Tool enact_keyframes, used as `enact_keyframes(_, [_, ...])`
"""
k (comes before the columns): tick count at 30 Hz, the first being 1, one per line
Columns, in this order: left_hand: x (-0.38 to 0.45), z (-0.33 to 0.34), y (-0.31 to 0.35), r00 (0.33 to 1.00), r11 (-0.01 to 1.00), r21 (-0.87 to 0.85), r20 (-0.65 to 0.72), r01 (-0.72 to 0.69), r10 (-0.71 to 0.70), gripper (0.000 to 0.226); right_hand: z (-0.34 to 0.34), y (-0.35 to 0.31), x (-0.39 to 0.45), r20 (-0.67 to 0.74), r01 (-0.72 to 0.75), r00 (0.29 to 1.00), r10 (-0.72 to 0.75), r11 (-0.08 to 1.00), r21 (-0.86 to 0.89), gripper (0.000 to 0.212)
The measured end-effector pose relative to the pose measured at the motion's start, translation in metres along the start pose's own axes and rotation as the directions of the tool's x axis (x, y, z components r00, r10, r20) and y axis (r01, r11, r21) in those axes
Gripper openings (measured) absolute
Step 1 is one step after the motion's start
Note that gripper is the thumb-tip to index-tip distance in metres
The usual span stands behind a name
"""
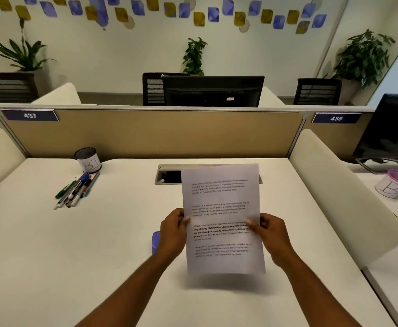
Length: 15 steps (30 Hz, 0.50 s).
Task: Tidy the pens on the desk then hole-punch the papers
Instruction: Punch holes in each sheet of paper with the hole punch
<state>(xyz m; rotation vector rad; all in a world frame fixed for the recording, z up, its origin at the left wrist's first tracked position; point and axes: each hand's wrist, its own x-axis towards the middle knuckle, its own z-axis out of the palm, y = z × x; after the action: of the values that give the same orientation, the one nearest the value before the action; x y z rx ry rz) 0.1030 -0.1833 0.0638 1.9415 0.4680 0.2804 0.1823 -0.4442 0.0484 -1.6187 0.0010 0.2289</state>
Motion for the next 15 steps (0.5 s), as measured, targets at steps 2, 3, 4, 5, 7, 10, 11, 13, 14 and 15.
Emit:
enact_keyframes(2, [0.005,-0.007,0.003,0.997,0.995,-0.079,0.035,0.065,-0.062,0.015,-0.002,-0.006,0.005,0.069,-0.034,0.997,0.034,0.999,-0.004,0.022])
enact_keyframes(3, [0.008,-0.011,0.004,0.994,0.988,-0.113,0.057,0.102,-0.096,0.015,-0.002,-0.008,0.007,0.104,-0.055,0.993,0.055,0.998,-0.004,0.024])
enact_keyframes(4, [0.010,-0.014,0.004,0.990,0.982,-0.136,0.072,0.129,-0.121,0.015,-0.001,-0.010,0.008,0.136,-0.078,0.988,0.078,0.997,-0.005,0.024])
enact_keyframes(5, [0.012,-0.017,0.005,0.988,0.979,-0.146,0.078,0.144,-0.133,0.015,0.000,-0.012,0.009,0.163,-0.099,0.982,0.099,0.995,-0.005,0.024])
enact_keyframes(7, [0.014,-0.024,0.005,0.986,0.976,-0.152,0.085,0.157,-0.145,0.014,0.003,-0.015,0.011,0.186,-0.124,0.975,0.120,0.992,0.006,0.021])
enact_keyframes(10, [0.015,-0.031,0.002,0.980,0.968,-0.172,0.110,0.184,-0.167,0.012,0.011,-0.016,0.011,0.137,-0.115,0.984,0.112,0.993,0.019,0.015])
enact_keyframes(11, [0.015,-0.033,0.000,0.979,0.967,-0.173,0.116,0.187,-0.168,0.012,0.014,-0.014,0.010,0.114,-0.115,0.987,0.112,0.993,0.020,0.013])
enact_keyframes(13, [0.015,-0.036,-0.005,0.979,0.969,-0.162,0.121,0.184,-0.166,0.012,0.020,-0.010,0.008,0.084,-0.123,0.989,0.120,0.992,0.031,0.012])
enact_keyframes(14, [0.015,-0.038,-0.008,0.979,0.970,-0.156,0.121,0.185,-0.167,0.012,0.022,-0.008,0.006,0.077,-0.130,0.989,0.127,0.991,0.035,0.012])
enact_keyframes(15, [0.015,-0.040,-0.010,0.978,0.970,-0.150,0.122,0.189,-0.172,0.011,0.024,-0.005,0.003,0.072,-0.139,0.988,0.137,0.990,0.037,0.012])
